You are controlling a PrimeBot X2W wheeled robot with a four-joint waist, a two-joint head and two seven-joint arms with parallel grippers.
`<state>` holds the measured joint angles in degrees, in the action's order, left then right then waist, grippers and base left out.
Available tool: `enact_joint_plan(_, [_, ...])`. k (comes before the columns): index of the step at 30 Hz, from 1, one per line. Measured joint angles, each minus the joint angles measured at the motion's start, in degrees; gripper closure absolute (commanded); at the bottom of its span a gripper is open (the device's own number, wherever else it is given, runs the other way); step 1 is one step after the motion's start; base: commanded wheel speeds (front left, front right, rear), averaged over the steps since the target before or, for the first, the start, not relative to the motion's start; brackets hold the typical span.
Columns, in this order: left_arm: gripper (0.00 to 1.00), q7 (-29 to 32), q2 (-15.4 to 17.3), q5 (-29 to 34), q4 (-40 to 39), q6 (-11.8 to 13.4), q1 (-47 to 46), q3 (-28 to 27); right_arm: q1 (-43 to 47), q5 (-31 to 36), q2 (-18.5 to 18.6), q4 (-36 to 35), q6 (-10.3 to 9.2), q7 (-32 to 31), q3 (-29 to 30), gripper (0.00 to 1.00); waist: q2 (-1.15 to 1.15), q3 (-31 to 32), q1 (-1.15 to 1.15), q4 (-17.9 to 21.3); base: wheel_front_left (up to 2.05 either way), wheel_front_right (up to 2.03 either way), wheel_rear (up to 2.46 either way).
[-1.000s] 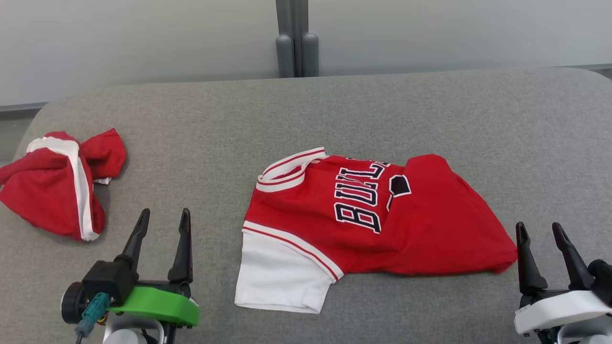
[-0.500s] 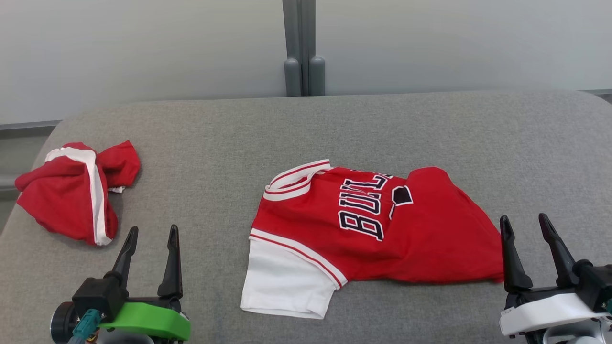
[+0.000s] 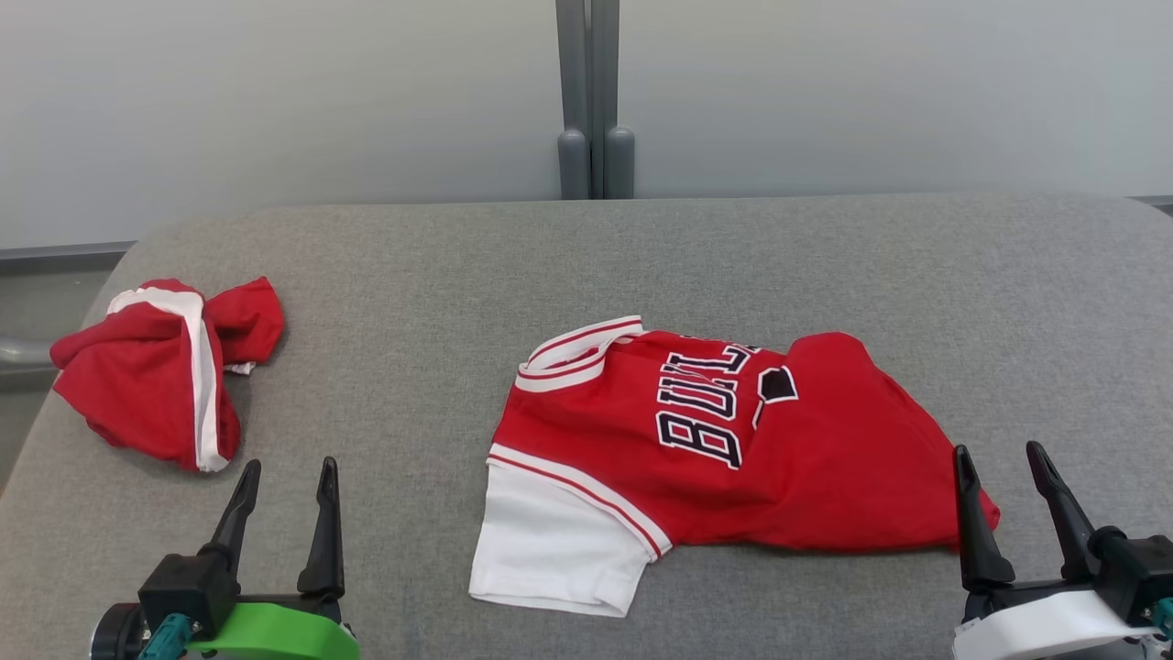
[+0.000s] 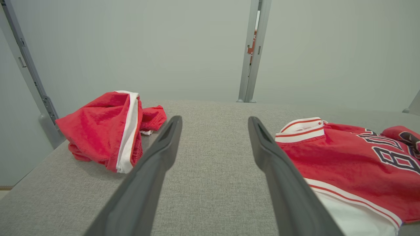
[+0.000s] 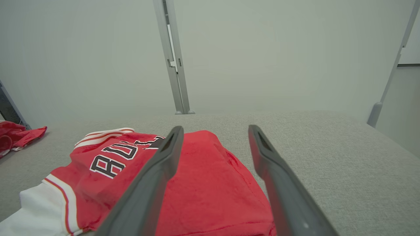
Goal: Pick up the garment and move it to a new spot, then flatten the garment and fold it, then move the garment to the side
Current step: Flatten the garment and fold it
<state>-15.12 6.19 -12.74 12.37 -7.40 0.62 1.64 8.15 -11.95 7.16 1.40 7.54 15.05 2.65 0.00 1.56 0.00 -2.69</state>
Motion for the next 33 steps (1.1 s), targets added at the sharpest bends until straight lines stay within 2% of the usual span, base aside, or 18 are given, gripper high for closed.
enact_joint_plan(33, [0.00,0.00,0.20,0.15,1.14,0.00,0.07,0.47,0.07,0.47,-0.54,0.73,-0.01,0.00,-1.16,0.00,0.00,-0.03,0.00,-0.32,0.00,0.00,0.00])
